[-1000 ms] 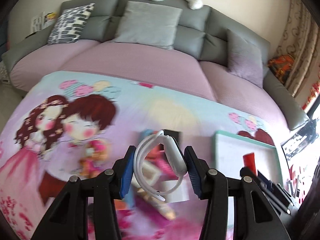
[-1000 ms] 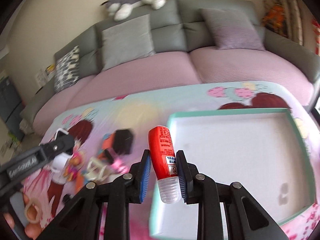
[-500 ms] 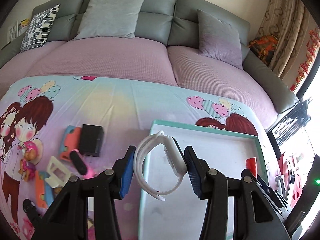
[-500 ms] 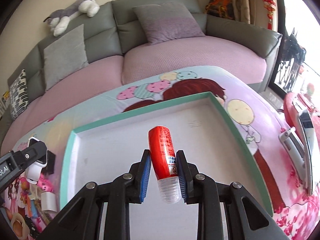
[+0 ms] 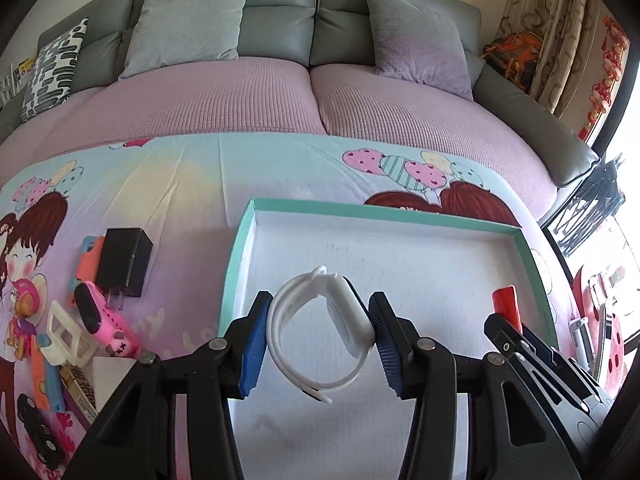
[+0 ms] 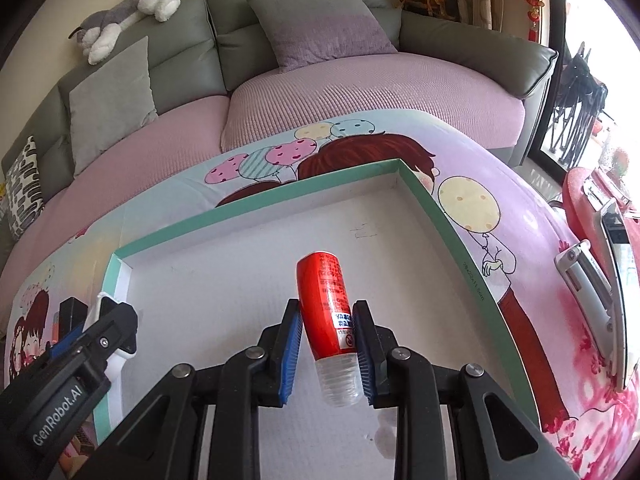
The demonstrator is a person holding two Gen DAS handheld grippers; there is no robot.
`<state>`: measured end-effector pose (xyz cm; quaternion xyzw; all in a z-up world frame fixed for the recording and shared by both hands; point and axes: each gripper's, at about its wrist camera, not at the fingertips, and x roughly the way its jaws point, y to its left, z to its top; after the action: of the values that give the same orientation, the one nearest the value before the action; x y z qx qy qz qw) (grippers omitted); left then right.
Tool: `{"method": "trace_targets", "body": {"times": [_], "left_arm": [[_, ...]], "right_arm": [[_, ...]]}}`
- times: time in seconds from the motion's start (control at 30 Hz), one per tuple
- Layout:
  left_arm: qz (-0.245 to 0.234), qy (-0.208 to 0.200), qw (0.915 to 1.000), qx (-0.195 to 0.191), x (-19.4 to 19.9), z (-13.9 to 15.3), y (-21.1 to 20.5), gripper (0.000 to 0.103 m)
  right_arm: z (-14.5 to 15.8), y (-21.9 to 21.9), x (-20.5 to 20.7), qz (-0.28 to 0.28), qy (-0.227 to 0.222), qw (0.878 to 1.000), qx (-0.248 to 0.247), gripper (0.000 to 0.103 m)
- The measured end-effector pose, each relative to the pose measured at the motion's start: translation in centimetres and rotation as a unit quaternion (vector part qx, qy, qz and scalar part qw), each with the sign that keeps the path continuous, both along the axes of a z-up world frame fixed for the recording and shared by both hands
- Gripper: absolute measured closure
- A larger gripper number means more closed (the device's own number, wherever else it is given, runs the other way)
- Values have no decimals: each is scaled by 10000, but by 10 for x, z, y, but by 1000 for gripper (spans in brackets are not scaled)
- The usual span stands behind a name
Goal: Organize rigid objects
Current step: 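Carry both items into the tray and open both tools to release them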
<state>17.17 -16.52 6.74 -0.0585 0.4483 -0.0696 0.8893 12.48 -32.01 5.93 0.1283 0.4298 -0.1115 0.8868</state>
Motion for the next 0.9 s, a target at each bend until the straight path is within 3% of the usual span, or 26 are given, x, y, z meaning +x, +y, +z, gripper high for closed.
{"method": "trace_targets", "body": {"times": [0.33, 0.4, 0.47, 0.53, 0.7, 0.77, 0.9], "left_arm": [[36, 51, 9997, -240, -1, -2, 4, 51], [7, 12, 9997, -251, -2, 2, 4, 46], [32, -3, 9998, -217, -4, 5, 5, 33], [72, -74, 9997, -201, -6, 8, 5, 33], [119, -166, 9995, -243, -7, 12, 10, 30], [197, -204, 9993, -248, -8, 13, 13, 10], [436, -349, 9983, -194, -8, 20, 23, 9]], "right_arm": [[-5, -3, 2, -92, 105, 9999, 33, 75], [-5, -3, 2, -76, 125, 9999, 39, 75], [-6, -2, 3, -73, 138, 9999, 42, 75], [-5, -2, 3, -81, 123, 9999, 0, 74], [-4, -3, 2, -135, 72, 9998, -85, 44], [-4, -4, 2, -152, 54, 9998, -85, 43], [-4, -5, 1, -188, 3, 9998, -67, 30]]}}
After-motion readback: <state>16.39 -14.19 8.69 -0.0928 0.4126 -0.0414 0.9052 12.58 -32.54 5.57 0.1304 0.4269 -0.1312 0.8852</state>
